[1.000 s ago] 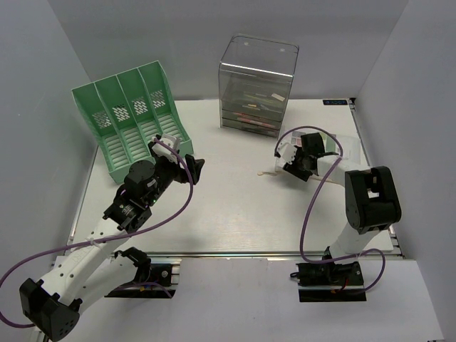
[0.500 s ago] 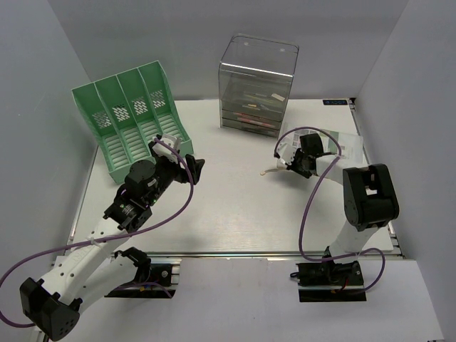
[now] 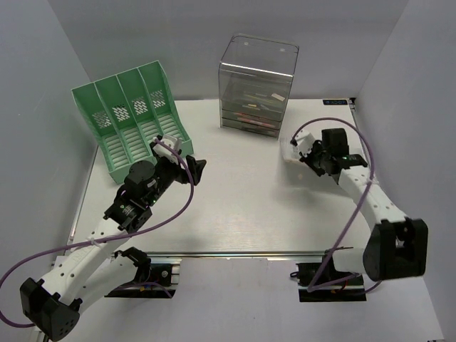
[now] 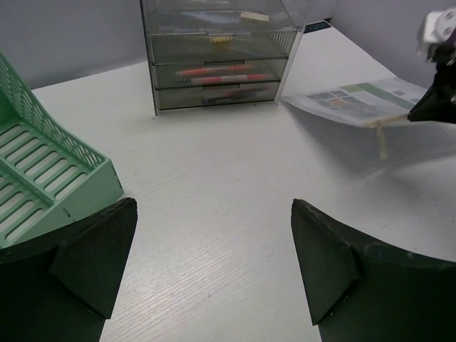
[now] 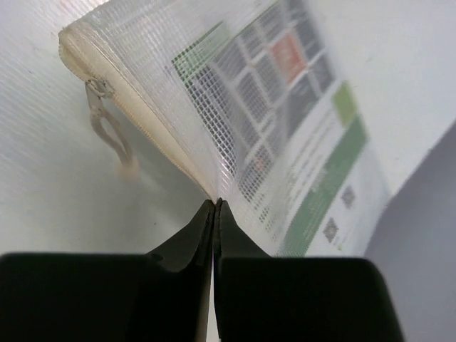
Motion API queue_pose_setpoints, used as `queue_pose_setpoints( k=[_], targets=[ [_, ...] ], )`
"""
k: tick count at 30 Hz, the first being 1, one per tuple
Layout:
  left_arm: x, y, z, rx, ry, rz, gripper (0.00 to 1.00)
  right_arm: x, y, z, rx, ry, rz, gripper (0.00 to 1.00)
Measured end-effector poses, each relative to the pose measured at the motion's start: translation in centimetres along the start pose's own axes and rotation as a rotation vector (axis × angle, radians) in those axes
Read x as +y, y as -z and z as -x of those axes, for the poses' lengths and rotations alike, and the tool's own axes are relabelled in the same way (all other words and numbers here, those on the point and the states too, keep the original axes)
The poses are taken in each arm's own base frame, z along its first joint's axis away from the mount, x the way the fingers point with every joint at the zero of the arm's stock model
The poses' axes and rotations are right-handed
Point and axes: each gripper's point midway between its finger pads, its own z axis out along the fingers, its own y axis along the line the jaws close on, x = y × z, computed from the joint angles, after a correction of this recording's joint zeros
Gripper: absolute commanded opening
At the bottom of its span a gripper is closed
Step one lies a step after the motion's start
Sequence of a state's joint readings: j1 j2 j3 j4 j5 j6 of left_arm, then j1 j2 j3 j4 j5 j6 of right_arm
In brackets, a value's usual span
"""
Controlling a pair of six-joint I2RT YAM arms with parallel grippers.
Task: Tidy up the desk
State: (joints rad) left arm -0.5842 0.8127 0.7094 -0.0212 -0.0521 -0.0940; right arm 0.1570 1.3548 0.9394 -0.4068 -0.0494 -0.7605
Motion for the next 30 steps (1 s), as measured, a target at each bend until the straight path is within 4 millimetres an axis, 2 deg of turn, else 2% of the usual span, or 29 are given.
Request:
queue_pose_setpoints(
  k=[5, 9, 15, 20, 24, 30],
  targets=[
    [-0.6, 0.0, -0.2, -0.011, 0.002, -0.035, 0.98, -1.4, 5.1, 2.4, -0.097, -0.027, -0.068, 0.00],
    [-1.7, 0.0, -0.5, -0.024, 0.012, -0.101, 0.98, -2.0, 8.3, 3.7, -0.147, -0.046, -0.096, 0.00],
    [-4.3, -0.4, -1.4, -0.014, 0.039, -0.243, 0.98, -2.3, 12.2, 5.6, -0.218, -0.050, -0.108, 0.00],
    [-6.4, -0.7, -2.8, 0.001, 0.066, -0.370, 0.98, -2.2, 14.5, 7.2, -0.265, -0.056, -0.087, 0.00],
    [-7.9, -1.0, -4.7, 0.011, 0.110, -0.459, 0.98, -2.0, 16.3, 8.8, -0.318, -0.069, -0.055, 0.00],
    [-9.0, -0.9, -9.0, 0.017, 0.191, -0.537, 0.96, -1.7, 19.2, 12.1, -0.429, -0.100, 0.008, 0.00]
  ],
)
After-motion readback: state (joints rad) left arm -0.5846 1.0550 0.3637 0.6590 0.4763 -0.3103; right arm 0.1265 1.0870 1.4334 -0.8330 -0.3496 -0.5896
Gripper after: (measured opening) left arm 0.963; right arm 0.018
